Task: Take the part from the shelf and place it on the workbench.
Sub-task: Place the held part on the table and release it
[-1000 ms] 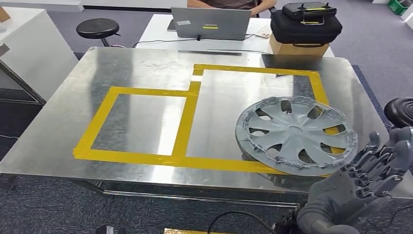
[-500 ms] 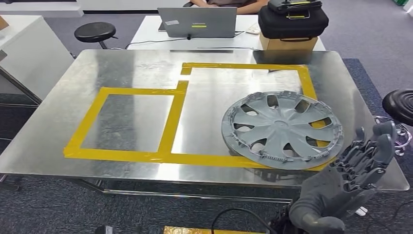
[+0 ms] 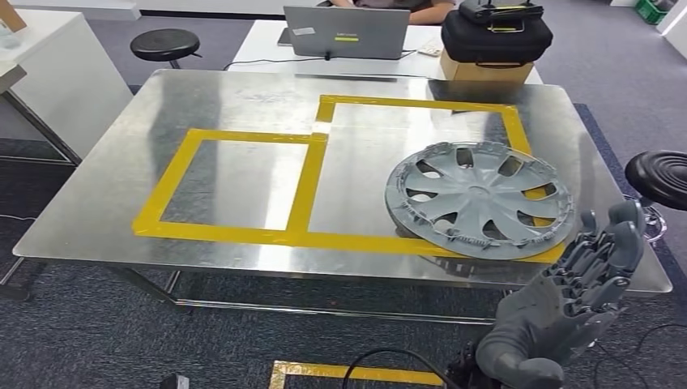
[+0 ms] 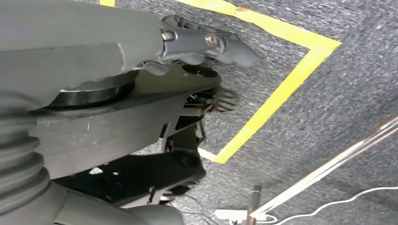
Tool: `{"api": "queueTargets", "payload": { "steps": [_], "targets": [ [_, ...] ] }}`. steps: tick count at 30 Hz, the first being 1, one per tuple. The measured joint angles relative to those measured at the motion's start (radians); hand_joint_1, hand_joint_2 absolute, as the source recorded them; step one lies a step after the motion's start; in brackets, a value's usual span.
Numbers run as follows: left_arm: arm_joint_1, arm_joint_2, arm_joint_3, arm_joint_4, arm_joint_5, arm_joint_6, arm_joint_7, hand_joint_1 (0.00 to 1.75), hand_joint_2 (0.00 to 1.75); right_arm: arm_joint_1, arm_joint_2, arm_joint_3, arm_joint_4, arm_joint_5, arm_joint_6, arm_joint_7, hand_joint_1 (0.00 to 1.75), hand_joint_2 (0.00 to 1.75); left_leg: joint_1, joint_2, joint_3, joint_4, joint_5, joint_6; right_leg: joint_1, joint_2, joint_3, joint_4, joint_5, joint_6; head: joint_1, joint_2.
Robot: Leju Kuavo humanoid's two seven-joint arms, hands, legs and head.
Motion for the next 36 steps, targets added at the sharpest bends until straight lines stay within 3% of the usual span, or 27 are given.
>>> {"api": "queueTargets", "payload": {
  "steps": [1,2,3,4,7,9,11,12,14,16,17,18,19,22,24,26,28,29,31,32,33,34,35,36],
  "targets": [
    [0.0,0.0,0.0,0.0,0.0,0.0,0.0,0.0,1.75,0.0,0.0,0.0,0.0,0.0,0.0,0.0,0.0,0.0,0.0,0.001,-0.01,0.0,0.007,0.0,0.0,0.0,-0.015,0.064,-0.037,0.003,0.0,0.0],
    [0.0,0.0,0.0,0.0,0.0,0.0,-0.001,0.0,1.75,0.0,0.0,0.0,0.0,0.0,0.0,0.0,0.0,0.0,0.0,0.002,-0.019,0.001,0.015,0.0,0.0,0.0,-0.018,0.107,-0.055,0.004,0.0,0.0],
    [0.001,0.0,0.0,0.0,0.0,0.0,-0.002,0.0,1.75,0.0,0.0,-0.001,0.0,0.0,0.0,0.0,0.0,0.0,0.0,0.003,-0.029,0.002,0.022,-0.002,-0.001,0.0,-0.003,0.116,-0.054,0.005,0.0,0.0],
    [0.001,0.0,0.0,0.0,0.0,0.0,-0.003,0.0,1.75,0.0,0.0,-0.001,0.0,0.0,0.0,0.0,0.0,0.0,0.0,0.003,-0.037,0.002,0.029,-0.004,-0.001,0.0,0.032,0.086,-0.038,0.005,0.0,0.0],
    [0.0,0.0,0.0,0.0,0.0,0.0,-0.006,0.0,1.75,-0.001,0.0,-0.001,0.0,0.0,0.0,0.0,0.0,0.0,-0.002,0.002,-0.052,0.005,0.045,-0.016,-0.004,0.0,0.185,-0.112,0.001,0.003,0.0,0.0],
    [0.0,0.001,0.0,0.0,0.0,0.0,-0.009,0.0,1.75,-0.002,0.0,-0.001,0.0,0.0,0.0,0.0,0.0,0.0,-0.005,0.001,-0.057,0.007,0.055,-0.028,-0.003,0.003,0.221,-0.172,-0.002,-0.006,-0.001,0.0],
    [-0.001,0.001,0.0,0.0,0.001,0.0,-0.01,0.0,1.75,-0.001,0.0,-0.001,0.0,0.001,0.0,-0.001,0.0,0.0,-0.004,0.001,-0.061,0.008,0.062,-0.039,-0.002,0.004,0.208,-0.172,0.007,-0.023,0.0,0.0],
    [-0.001,0.001,0.0,0.0,0.002,0.0,-0.011,0.0,1.75,-0.001,0.0,-0.001,0.0,0.001,0.0,-0.001,0.0,0.0,-0.003,0.001,-0.068,0.017,0.051,-0.044,-0.003,0.003,0.201,-0.172,0.014,-0.032,-0.002,0.0],
    [-0.002,0.002,0.0,0.0,0.002,0.0,-0.012,0.0,1.75,-0.001,0.001,-0.001,0.0,0.001,0.0,-0.001,0.0,0.0,-0.002,0.001,-0.099,0.088,-0.016,-0.054,-0.004,0.001,0.184,-0.174,0.03,-0.047,-0.006,0.0],
    [-0.004,0.003,0.0,0.0,0.003,0.0,-0.014,0.0,1.75,-0.001,0.001,-0.001,0.0,0.001,0.0,-0.001,0.0,0.0,-0.002,0.001,-0.145,0.22,-0.101,-0.059,-0.002,0.0,0.159,-0.173,0.047,-0.053,-0.009,0.0],
    [-0.005,0.003,0.0,0.0,0.004,0.0,-0.014,0.0,1.75,-0.001,0.001,-0.001,0.0,0.0,0.0,-0.001,0.0,0.0,-0.002,0.001,-0.158,0.273,-0.123,-0.06,-0.001,0.0,0.147,-0.173,0.056,-0.054,-0.009,0.0],
    [-0.006,0.004,0.001,0.0,0.004,0.0,-0.015,0.0,1.75,-0.001,0.001,-0.001,0.0,0.0,-0.001,-0.001,0.0,0.0,-0.002,0.001,-0.155,0.295,-0.122,-0.059,0.001,0.0,0.135,-0.172,0.065,-0.054,-0.009,0.0],
    [-0.006,0.004,0.001,0.0,0.004,0.0,-0.015,0.0,1.75,-0.001,0.001,-0.001,0.0,0.0,-0.002,-0.001,0.0,0.0,-0.002,0.001,-0.134,0.281,-0.103,-0.057,0.002,0.0,0.123,-0.172,0.074,-0.053,-0.009,0.0],
    [-0.006,0.003,0.001,0.0,0.004,-0.001,-0.014,0.0,1.75,-0.001,0.002,-0.002,0.0,0.001,-0.004,-0.001,0.0,0.0,-0.003,0.001,0.003,0.094,-0.039,-0.046,0.005,0.002,0.098,-0.17,0.098,-0.044,-0.009,0.0],
    [-0.008,0.001,0.001,0.0,0.004,-0.001,-0.014,0.0,1.75,-0.001,0.003,-0.003,0.0,0.001,-0.005,-0.001,0.0,0.0,-0.005,0.0,0.058,0.003,-0.041,-0.038,0.008,0.0,0.089,-0.168,0.113,-0.036,-0.009,0.0],
    [-0.006,0.0,0.001,0.0,0.004,-0.001,-0.014,0.0,1.75,-0.001,0.003,-0.005,0.0,0.001,-0.005,-0.002,0.0,0.0,-0.006,0.0,0.056,-0.015,-0.039,-0.025,0.009,-0.001,0.081,-0.17,0.128,-0.025,-0.009,0.0],
    [-0.002,-0.001,0.001,0.0,0.004,-0.001,-0.014,0.0,1.75,-0.001,0.003,-0.007,0.0,0.001,-0.005,-0.002,0.0,0.0,-0.004,0.002,0.043,-0.017,-0.025,-0.009,0.006,-0.002,0.067,-0.153,0.107,-0.014,-0.009,0.0],
    [-0.002,-0.001,0.001,0.0,0.004,-0.001,-0.014,0.0,1.75,0.0,0.003,-0.007,0.0,0.001,-0.005,-0.002,0.0,0.0,-0.003,0.004,0.034,-0.018,-0.015,-0.003,0.005,-0.002,0.052,-0.117,0.071,-0.009,-0.008,0.0],
    [-0.003,-0.001,0.001,0.0,0.004,-0.001,-0.014,0.0,1.75,0.0,0.003,-0.008,0.0,0.001,-0.005,-0.002,0.0,0.0,-0.003,0.004,0.013,-0.017,0.002,0.004,0.004,-0.002,0.015,0.007,-0.024,-0.002,-0.005,0.0],
    [-0.003,-0.001,0.001,0.0,0.004,-0.001,-0.014,0.0,1.75,0.0,0.003,-0.009,0.0,0.001,-0.005,-0.002,0.0,0.0,-0.003,0.005,0.001,-0.016,0.012,0.004,0.004,-0.002,0.002,0.069,-0.055,0.0,-0.005,0.0],
    [-0.003,-0.001,0.001,0.0,0.004,-0.001,-0.014,0.0,1.75,0.0,0.003,-0.009,0.0,0.0,-0.005,-0.002,0.0,0.0,-0.003,0.005,-0.012,-0.016,0.022,0.003,0.004,-0.002,0.001,0.107,-0.065,0.001,-0.005,0.0],
    [-0.003,-0.001,0.001,0.0,0.004,-0.001,-0.014,0.0,1.75,0.0,0.003,-0.01,0.0,0.0,-0.005,-0.002,0.0,0.0,-0.003,0.005,-0.024,-0.015,0.031,0.002,0.004,-0.002,0.017,0.11,-0.055,0.001,-0.005,0.0],
    [-0.003,-0.001,0.001,0.0,0.004,-0.001,-0.014,0.0,1.75,0.0,0.003,-0.01,0.0,0.0,-0.005,-0.002,0.0,0.0,-0.003,0.005,-0.035,-0.013,0.039,0.0,0.004,-0.002,0.053,0.077,-0.031,0.0,-0.005,0.0],
    [-0.003,-0.001,0.002,0.0,0.004,-0.001,-0.014,0.0,1.75,0.0,0.003,-0.01,0.0,0.0,-0.005,-0.002,0.0,0.0,-0.003,0.004,-0.044,-0.011,0.046,-0.003,0.004,-0.002,0.106,0.011,-0.007,0.0,-0.005,0.0]
  ]
}}
